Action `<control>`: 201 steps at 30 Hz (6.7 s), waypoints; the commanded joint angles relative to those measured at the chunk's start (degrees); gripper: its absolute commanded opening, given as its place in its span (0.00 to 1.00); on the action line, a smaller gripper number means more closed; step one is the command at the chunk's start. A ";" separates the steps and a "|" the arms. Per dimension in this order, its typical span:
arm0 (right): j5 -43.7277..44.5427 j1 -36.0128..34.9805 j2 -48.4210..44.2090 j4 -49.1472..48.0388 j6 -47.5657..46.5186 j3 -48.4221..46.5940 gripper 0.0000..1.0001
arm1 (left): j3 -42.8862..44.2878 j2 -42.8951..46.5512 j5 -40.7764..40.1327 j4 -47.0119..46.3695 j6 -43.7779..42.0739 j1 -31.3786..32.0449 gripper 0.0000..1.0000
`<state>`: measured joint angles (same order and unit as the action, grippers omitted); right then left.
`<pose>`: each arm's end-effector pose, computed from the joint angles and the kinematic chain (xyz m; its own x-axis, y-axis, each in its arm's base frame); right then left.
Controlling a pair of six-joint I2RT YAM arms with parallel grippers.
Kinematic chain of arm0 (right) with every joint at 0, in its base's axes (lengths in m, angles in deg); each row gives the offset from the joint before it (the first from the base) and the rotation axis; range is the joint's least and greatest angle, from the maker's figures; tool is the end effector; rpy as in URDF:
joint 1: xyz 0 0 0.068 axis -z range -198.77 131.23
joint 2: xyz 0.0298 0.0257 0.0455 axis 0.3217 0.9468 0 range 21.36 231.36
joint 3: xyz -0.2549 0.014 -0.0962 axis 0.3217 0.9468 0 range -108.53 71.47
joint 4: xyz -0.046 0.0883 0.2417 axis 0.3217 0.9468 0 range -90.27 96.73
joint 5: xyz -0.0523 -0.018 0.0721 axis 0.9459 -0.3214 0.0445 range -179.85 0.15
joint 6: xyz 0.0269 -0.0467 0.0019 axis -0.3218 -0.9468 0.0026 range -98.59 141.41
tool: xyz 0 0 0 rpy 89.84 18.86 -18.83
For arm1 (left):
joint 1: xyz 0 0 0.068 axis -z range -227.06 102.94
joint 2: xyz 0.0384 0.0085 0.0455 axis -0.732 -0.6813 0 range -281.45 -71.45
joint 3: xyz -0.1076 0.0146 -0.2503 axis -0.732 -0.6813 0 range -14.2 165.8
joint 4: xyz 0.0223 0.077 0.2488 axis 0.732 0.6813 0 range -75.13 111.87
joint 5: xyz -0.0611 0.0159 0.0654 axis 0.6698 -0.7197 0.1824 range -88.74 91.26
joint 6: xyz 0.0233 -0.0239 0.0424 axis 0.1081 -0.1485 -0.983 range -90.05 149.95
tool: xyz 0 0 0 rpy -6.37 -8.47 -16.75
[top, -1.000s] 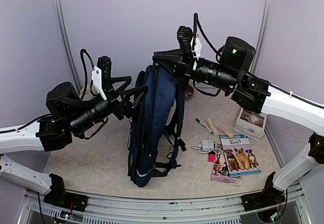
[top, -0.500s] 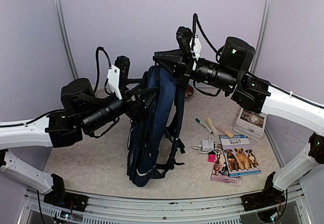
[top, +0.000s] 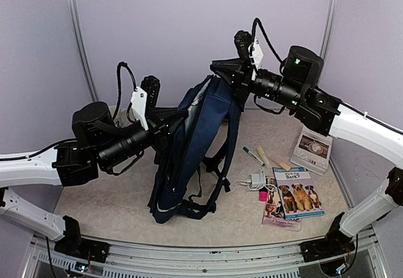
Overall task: Pack the student bag
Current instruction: Unzip the largest pocket of the student bag, then hold the largest pocket of the student bag, then unzip the largest pocket of the student bag, then adjust the book at the corner of the board.
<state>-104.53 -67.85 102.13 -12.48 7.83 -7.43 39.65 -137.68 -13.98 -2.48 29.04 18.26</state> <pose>0.2099 0.2561 0.4454 0.3242 0.0273 -0.9456 -0.8417 0.4646 -0.2752 0.1227 -0.2447 0.3704 0.0483 -0.0684 -0.9965 0.7666 0.6420 -0.0069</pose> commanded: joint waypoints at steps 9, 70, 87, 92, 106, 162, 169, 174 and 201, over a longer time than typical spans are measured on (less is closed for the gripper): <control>-9.25 20.69 -2.55 -2.51 11.90 1.96 0.00 | -2.05 10.58 1.28 3.04 -22.34 10.67 0.00; -5.18 3.87 7.06 -2.73 6.22 -19.40 0.00 | 22.09 1.30 -13.94 12.04 -28.10 -6.19 0.00; -9.46 6.20 5.09 -9.72 10.92 -3.85 0.00 | 11.84 0.09 -0.38 6.28 -24.50 -9.75 0.00; -8.85 8.42 0.97 -22.87 21.54 15.12 0.00 | 0.06 2.22 -0.10 0.54 -19.32 -6.17 0.00; -10.95 23.49 -0.22 -34.71 34.42 35.58 0.00 | -5.34 9.70 -1.76 4.83 -21.38 7.88 0.00; 5.05 70.43 -15.81 14.44 54.41 50.18 0.65 | -11.75 11.74 -8.05 -6.93 -19.80 9.48 0.00; 3.46 72.26 0.66 16.37 42.83 38.24 0.96 | -10.99 10.73 -7.36 -6.42 -20.08 8.66 0.00; -2.10 72.27 10.93 15.94 38.48 32.08 0.92 | -10.78 10.37 -7.17 -5.73 -19.63 7.88 0.00; 19.19 50.58 6.15 29.57 34.03 23.52 0.78 | -11.10 11.99 -5.19 -4.08 -17.88 4.99 0.00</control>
<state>-89.19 -15.72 117.37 17.48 33.62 11.61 27.19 -127.72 -19.12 -1.78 10.27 23.88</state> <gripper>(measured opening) 0.791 0.037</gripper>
